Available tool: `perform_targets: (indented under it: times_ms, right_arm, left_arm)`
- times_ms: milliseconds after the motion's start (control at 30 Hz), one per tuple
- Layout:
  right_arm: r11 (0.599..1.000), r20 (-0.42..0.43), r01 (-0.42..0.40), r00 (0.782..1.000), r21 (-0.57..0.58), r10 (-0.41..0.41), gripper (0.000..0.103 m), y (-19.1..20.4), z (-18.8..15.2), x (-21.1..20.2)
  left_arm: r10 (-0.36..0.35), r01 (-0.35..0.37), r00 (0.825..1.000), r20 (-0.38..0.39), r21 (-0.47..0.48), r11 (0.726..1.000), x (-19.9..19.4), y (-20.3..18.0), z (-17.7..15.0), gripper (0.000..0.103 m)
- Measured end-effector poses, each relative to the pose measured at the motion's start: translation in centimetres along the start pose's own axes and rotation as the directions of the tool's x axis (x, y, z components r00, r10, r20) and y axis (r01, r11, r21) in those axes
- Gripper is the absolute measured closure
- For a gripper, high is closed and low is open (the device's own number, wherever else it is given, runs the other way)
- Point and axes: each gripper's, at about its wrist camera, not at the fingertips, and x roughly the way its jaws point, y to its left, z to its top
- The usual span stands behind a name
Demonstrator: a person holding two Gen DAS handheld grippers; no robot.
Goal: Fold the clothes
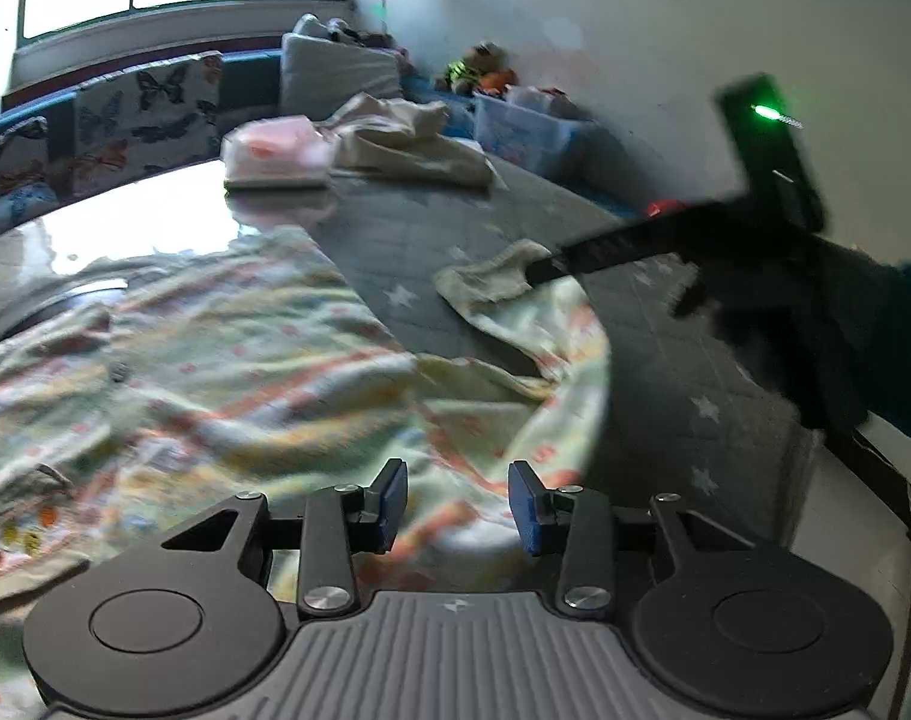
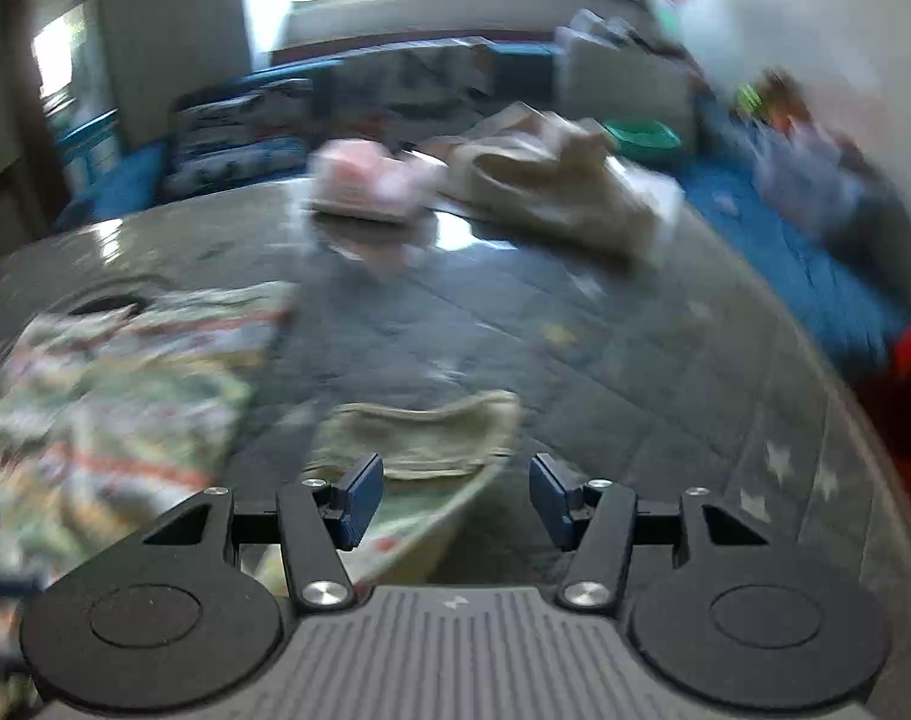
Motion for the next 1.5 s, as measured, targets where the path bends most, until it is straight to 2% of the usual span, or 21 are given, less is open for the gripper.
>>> perform_targets:
  times_ms: [100,133,167,267,367,467,567,700,767,967,1100,1133,1167,1267,1367,1400,1467,1500]
  right_arm:
    - [0.998,-0.03,-0.044,0.999,0.055,0.046,0.073,-1.2,-0.2,1.2]
    - [0.997,-0.029,-0.06,0.998,0.057,0.061,0.087,-1.3,-0.4,1.2]
    - [0.997,-0.017,-0.059,0.998,0.049,0.06,0.094,-1.1,-0.7,0.8]
    - [0.999,0.052,-0.033,0.998,0.015,0.032,0.099,-0.9,-1.3,-1.2]
    - [1.0,0.161,0.01,0.987,0.01,-0.012,0.1,-1.0,-2.0,-4.8]
    - [0.997,0.25,0.065,0.966,0.032,-0.071,0.1,-1.7,-3.6,-8.3]
    - [0.995,0.234,0.077,0.968,0.061,-0.09,0.093,-2.6,-5.0,-9.3]
    - [0.993,0.189,0.012,0.981,0.115,-0.034,0.082,-3.6,-4.6,-7.9]
    - [0.989,0.169,-0.034,0.986,0.145,0.009,0.068,-3.8,-3.8,-6.6]
    - [0.965,0.116,-0.085,0.992,0.248,0.057,0.067,-4.6,-1.0,-1.1]
    - [0.948,0.07,-0.092,0.995,0.305,0.074,0.072,-5.3,-0.3,1.7]
    - [0.949,0.06,-0.097,0.995,0.299,0.083,0.089,-5.2,-0.3,2.1]
    - [0.951,0.05,-0.103,0.994,0.293,0.092,0.097,-5.0,-0.2,2.6]
    - [0.97,0.111,-0.088,0.992,0.226,0.064,0.099,-4.0,-0.1,0.7]
    - [0.988,0.217,-0.061,0.976,0.143,0.029,0.1,-3.0,-0.7,-3.2]
    - [0.992,0.249,-0.04,0.969,0.119,0.009,0.1,-2.7,-1.0,-4.5]
    - [0.995,0.314,0.053,0.946,0.079,-0.075,0.099,-2.4,-2.7,-7.6]
    - [0.993,0.321,0.086,0.941,0.078,-0.107,0.099,-2.5,-3.6,-8.5]
  left_arm:
    - [-0.006,0.007,1.0,-0.021,0.02,1.0,0.4,-0.6,-0.6,0.063]
    - [-0.008,0.008,1.0,-0.028,0.021,1.0,0.6,-0.7,-0.7,0.062]
    - [-0.009,0.009,0.999,-0.035,0.02,1.0,0.7,-0.8,-0.9,0.061]
    - [-0.017,0.019,0.999,-0.045,0.027,0.999,0.8,-0.9,-1.1,0.06]
    - [-0.029,0.031,0.998,-0.05,0.039,0.999,0.9,-0.9,-1.3,0.058]
    - [-0.04,0.043,0.998,-0.055,0.046,0.998,1.1,-0.9,-1.4,0.058]
    - [-0.052,0.055,0.997,-0.063,0.061,0.997,1.1,-1.1,-1.6,0.057]
    - [-0.054,0.059,0.996,-0.068,0.072,0.996,1.2,-1.5,-1.9,0.055]
    - [-0.051,0.056,0.996,-0.068,0.076,0.996,1.1,-1.6,-2.0,0.055]
    - [-0.044,0.049,0.997,-0.07,0.079,0.996,1.1,-1.9,-2.0,0.052]
    - [-0.042,0.048,0.996,-0.073,0.08,0.996,1.1,-2.0,-2.0,0.051]
    - [-0.044,0.049,0.996,-0.073,0.079,0.996,1.1,-2.0,-2.0,0.05]
    - [-0.045,0.05,0.996,-0.074,0.078,0.996,1.1,-2.0,-2.0,0.05]
    - [-0.049,0.055,0.996,-0.075,0.08,0.995,1.1,-1.9,-2.0,0.05]
    - [-0.056,0.061,0.996,-0.074,0.079,0.995,1.1,-1.7,-1.9,0.05]
    - [-0.058,0.064,0.996,-0.074,0.08,0.995,1.1,-1.7,-2.0,0.05]
    - [-0.064,0.07,0.995,-0.072,0.085,0.994,1.1,-1.7,-2.0,0.05]
    - [-0.067,0.073,0.995,-0.071,0.087,0.994,1.1,-1.7,-2.0,0.049]
